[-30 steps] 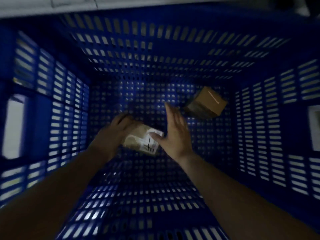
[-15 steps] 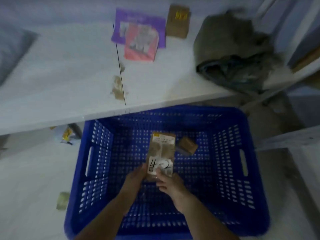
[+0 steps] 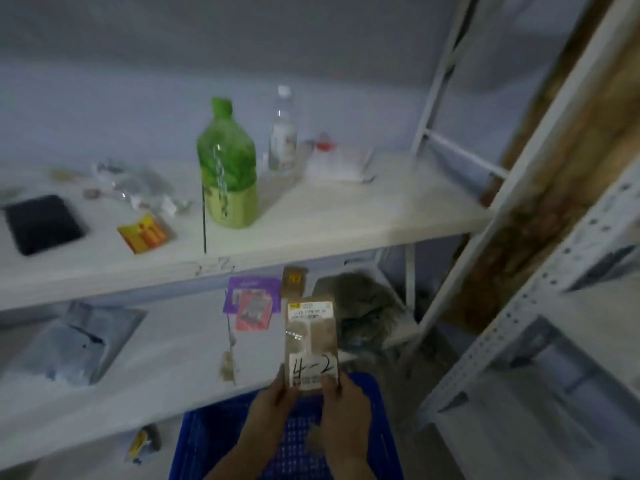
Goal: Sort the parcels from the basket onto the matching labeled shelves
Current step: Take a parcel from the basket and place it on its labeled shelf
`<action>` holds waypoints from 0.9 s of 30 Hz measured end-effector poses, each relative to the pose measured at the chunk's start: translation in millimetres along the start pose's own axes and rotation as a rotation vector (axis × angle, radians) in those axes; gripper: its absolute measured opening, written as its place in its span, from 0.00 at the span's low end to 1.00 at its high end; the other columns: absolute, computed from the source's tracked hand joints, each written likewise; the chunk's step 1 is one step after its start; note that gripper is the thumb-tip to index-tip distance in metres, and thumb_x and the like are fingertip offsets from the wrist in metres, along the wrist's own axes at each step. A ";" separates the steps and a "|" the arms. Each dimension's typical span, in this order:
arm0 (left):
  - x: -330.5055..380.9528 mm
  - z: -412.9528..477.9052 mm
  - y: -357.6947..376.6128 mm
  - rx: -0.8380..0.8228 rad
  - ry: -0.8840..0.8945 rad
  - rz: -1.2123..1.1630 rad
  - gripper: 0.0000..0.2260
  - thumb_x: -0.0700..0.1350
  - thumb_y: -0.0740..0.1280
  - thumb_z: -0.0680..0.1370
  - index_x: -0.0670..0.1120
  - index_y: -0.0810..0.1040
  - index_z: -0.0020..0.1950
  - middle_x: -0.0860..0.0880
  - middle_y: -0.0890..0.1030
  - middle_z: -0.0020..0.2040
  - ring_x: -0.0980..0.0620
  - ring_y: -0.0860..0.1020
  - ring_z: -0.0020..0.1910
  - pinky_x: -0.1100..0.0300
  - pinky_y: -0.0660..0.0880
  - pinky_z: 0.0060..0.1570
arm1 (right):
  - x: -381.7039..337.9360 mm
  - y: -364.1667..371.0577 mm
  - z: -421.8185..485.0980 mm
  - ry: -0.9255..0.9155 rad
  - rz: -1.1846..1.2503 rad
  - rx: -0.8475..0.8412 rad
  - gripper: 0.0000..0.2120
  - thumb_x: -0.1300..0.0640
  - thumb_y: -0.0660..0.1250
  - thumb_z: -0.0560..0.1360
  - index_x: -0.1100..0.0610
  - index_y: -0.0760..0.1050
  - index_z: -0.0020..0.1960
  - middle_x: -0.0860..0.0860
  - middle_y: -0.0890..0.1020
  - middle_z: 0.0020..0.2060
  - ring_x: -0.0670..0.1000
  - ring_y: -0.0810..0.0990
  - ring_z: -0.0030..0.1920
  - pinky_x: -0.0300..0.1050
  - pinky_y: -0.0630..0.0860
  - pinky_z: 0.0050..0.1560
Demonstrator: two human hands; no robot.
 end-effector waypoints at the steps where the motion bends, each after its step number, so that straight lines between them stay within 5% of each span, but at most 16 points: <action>1: 39.1 -16.3 -2.0 0.020 0.092 0.037 0.16 0.39 0.59 0.80 0.49 0.70 0.67 0.52 0.78 0.61 0.59 0.76 0.53 0.76 0.72 0.48 | -28.9 -20.8 -14.3 -0.060 0.019 0.051 0.13 0.51 0.55 0.82 0.52 0.76 0.57 0.49 0.83 0.49 0.48 0.79 0.48 0.40 0.76 0.47; 4: 137.5 -67.5 -14.3 0.055 0.353 0.109 0.13 0.41 0.60 0.80 0.57 0.74 0.59 0.60 0.79 0.54 0.66 0.78 0.48 0.77 0.73 0.45 | -103.3 -76.7 -64.6 -0.233 0.032 0.150 0.11 0.54 0.53 0.83 0.50 0.74 0.56 0.51 0.82 0.53 0.47 0.78 0.48 0.43 0.76 0.54; 8: 244.6 -158.6 -28.1 0.008 0.583 0.128 0.18 0.42 0.58 0.81 0.50 0.65 0.72 0.53 0.76 0.61 0.56 0.75 0.60 0.70 0.71 0.56 | -190.0 -145.6 -149.3 -0.423 0.009 0.255 0.15 0.58 0.53 0.83 0.53 0.74 0.64 0.49 0.80 0.60 0.48 0.78 0.60 0.37 0.73 0.58; 12: 340.0 -247.2 -24.8 -0.009 0.851 0.186 0.19 0.43 0.56 0.82 0.47 0.62 0.74 0.51 0.74 0.65 0.52 0.73 0.64 0.62 0.69 0.61 | -270.4 -218.0 -230.9 -0.561 0.064 0.462 0.14 0.60 0.55 0.82 0.61 0.77 0.61 0.56 0.82 0.57 0.52 0.80 0.57 0.41 0.75 0.58; 16: 421.2 -311.0 -10.6 0.018 1.048 0.159 0.18 0.39 0.57 0.81 0.46 0.65 0.71 0.53 0.75 0.61 0.53 0.74 0.60 0.74 0.66 0.49 | -328.4 -287.3 -297.5 -0.680 0.084 0.610 0.16 0.62 0.56 0.81 0.58 0.74 0.67 0.54 0.82 0.58 0.53 0.79 0.59 0.42 0.74 0.60; 18: 454.7 -336.5 -1.8 0.021 1.113 0.141 0.18 0.39 0.57 0.81 0.45 0.65 0.71 0.52 0.76 0.62 0.53 0.74 0.60 0.74 0.67 0.49 | -348.4 -316.8 -320.5 -0.721 0.084 0.661 0.17 0.63 0.56 0.81 0.57 0.74 0.67 0.55 0.82 0.56 0.55 0.80 0.57 0.48 0.76 0.59; 23: 507.3 -387.7 30.9 -0.018 1.211 0.096 0.21 0.38 0.56 0.81 0.46 0.62 0.74 0.48 0.75 0.67 0.49 0.73 0.64 0.65 0.67 0.56 | -366.0 -378.9 -362.2 -0.785 0.070 0.857 0.14 0.62 0.56 0.81 0.60 0.76 0.62 0.54 0.80 0.41 0.50 0.76 0.37 0.36 0.65 0.35; 27: 519.6 -408.5 72.1 -0.077 1.243 0.074 0.20 0.37 0.56 0.81 0.45 0.63 0.73 0.48 0.74 0.66 0.51 0.72 0.64 0.71 0.66 0.52 | -352.8 -418.2 -381.7 -0.799 0.111 0.918 0.14 0.59 0.58 0.81 0.57 0.76 0.65 0.56 0.84 0.50 0.55 0.81 0.49 0.45 0.76 0.49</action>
Point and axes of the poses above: each hand's wrist, its own z-axis towards the middle knuckle, its own y-axis out of the palm, x = y × z, the point moved 4 cm from there along z, towards the middle knuckle
